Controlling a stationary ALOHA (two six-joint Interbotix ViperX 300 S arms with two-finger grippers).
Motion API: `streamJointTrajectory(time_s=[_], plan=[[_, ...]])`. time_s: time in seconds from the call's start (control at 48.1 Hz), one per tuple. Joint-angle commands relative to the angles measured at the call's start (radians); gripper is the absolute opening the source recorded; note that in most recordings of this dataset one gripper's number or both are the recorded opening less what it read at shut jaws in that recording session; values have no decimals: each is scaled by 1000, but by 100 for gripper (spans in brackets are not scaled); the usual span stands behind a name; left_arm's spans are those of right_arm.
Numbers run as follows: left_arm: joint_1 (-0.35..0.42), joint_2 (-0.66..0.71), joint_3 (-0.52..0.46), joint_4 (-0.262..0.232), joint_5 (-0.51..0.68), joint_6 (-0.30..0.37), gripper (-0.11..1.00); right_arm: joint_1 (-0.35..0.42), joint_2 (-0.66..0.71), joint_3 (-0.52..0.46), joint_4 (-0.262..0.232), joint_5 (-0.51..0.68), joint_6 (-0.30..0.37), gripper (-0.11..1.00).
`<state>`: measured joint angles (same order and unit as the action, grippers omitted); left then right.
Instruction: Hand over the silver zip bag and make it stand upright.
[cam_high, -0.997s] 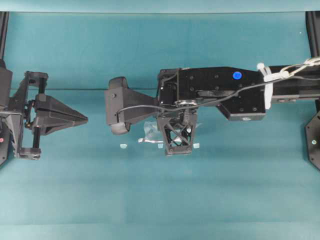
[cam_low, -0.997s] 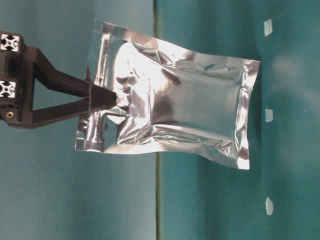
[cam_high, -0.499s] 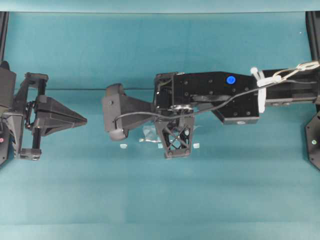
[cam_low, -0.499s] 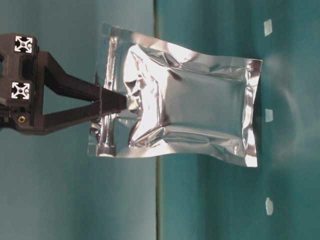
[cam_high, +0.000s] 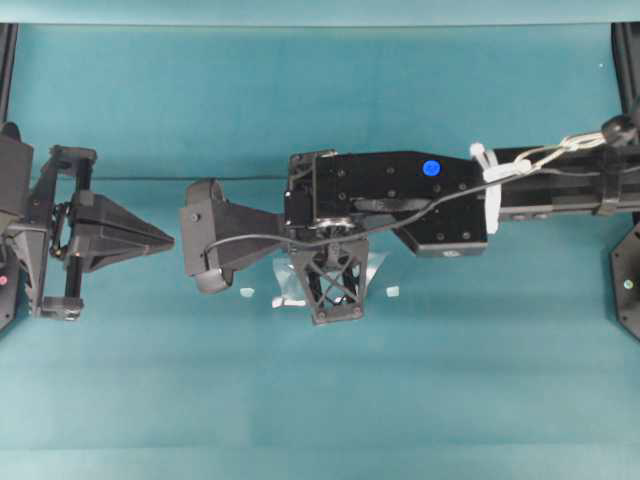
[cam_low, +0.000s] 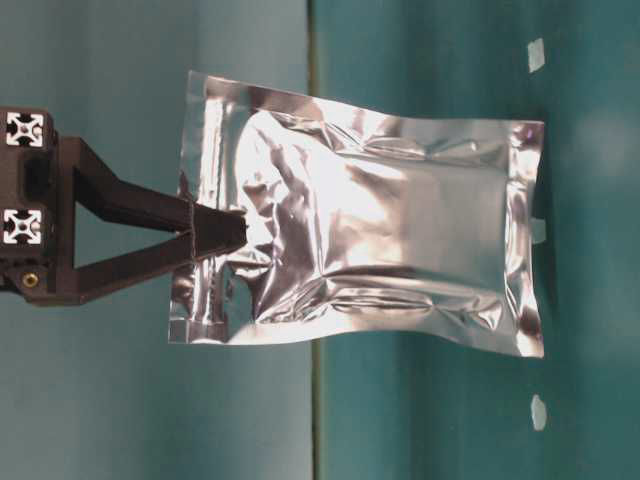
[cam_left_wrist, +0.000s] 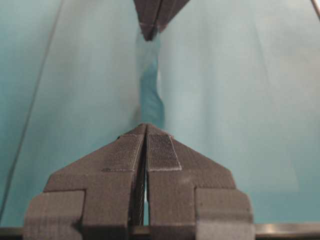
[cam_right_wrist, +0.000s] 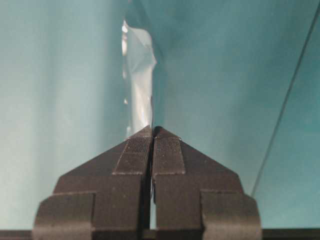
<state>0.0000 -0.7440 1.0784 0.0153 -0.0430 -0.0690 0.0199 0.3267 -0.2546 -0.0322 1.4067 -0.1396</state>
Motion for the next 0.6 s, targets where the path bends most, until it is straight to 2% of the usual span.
streamJointTrajectory(time_s=[0.0,0.582], plan=[[3,3,-8,2,-3,-2,-6,-3,-9,-14,-3,-3,-8,-1],[-6,2,-2,2,-9,11,-6,-15,-6,-3,-2,3,-5,-1]])
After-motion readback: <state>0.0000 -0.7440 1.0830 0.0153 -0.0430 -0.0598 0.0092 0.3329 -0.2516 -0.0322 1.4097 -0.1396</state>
